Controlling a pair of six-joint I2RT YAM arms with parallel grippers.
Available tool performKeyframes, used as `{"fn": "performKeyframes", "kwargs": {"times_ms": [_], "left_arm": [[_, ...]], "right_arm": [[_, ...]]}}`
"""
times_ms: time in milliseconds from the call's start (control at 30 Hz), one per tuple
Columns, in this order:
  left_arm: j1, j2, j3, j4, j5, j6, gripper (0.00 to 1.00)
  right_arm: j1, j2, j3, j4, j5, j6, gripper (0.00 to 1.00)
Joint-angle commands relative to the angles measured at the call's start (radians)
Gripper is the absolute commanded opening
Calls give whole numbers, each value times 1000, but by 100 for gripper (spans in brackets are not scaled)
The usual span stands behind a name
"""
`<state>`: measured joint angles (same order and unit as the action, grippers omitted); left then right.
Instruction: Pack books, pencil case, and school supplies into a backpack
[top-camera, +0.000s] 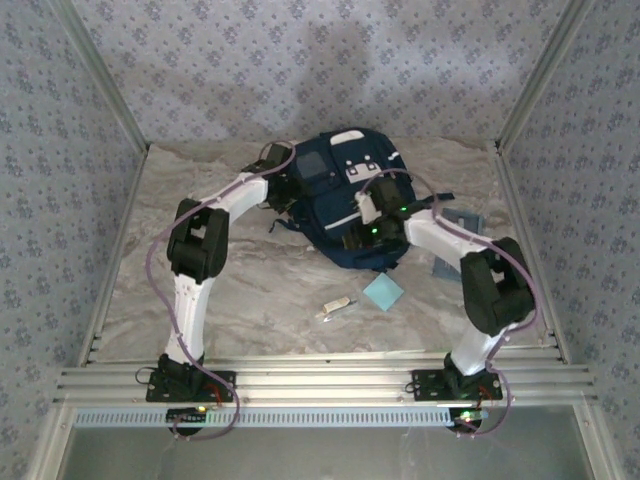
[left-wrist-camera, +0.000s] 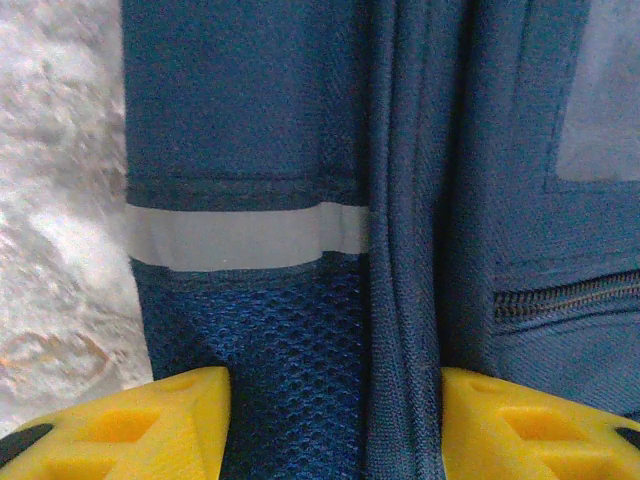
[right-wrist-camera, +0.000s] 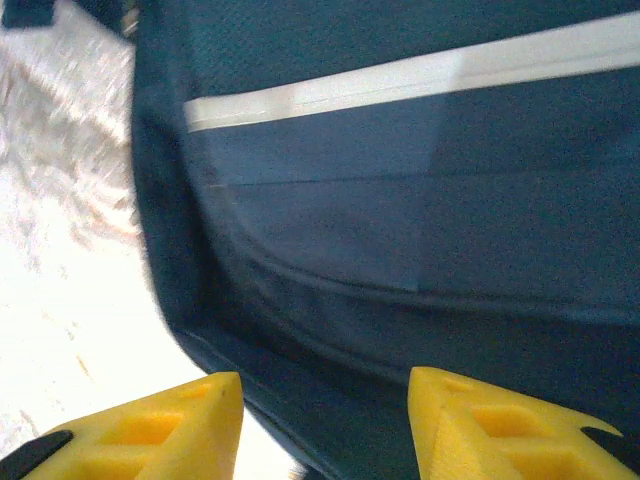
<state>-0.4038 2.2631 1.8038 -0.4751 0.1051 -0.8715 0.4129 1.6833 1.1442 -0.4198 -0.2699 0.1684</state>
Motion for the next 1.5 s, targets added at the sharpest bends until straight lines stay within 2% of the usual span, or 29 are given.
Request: {"fn": "performKeyframes", "kwargs": {"times_ms": [0,167,300,400,533,733,900,1167,1300,1467], "left_arm": [[65,45,33,-64,-62,44,55],[111,102,141,-128,-42,132,55],[135,181,387,-309,-6,223,56],[134,174,459,-402,-2,283,56],[124,55,337,-394,-4,300,56],[102,-149,85,-296,16,282,57],[92,-251,-1,-291,1,283,57],[46,-266,17,-367,-75,351,59],[-17,-241,45,-411,-163,392,59],[-133,-188,92,-427,-269,478,59]], "right_arm": [[-108,-58,-15,-53,30,37,51],[-238,-8,-29,-21,105,95,58],[-228,75,-31,61,19,131,57],[-206,128,-20,131,-23,172,57],[-148,194,25,164,-78,211,53],[31,267,105,178,-117,243,49],[94,231,130,136,-116,223,49],[-80,-12,60,29,-79,174,50],[-150,-52,57,1,-66,184,50],[-180,-43,71,24,-71,207,50]]}}
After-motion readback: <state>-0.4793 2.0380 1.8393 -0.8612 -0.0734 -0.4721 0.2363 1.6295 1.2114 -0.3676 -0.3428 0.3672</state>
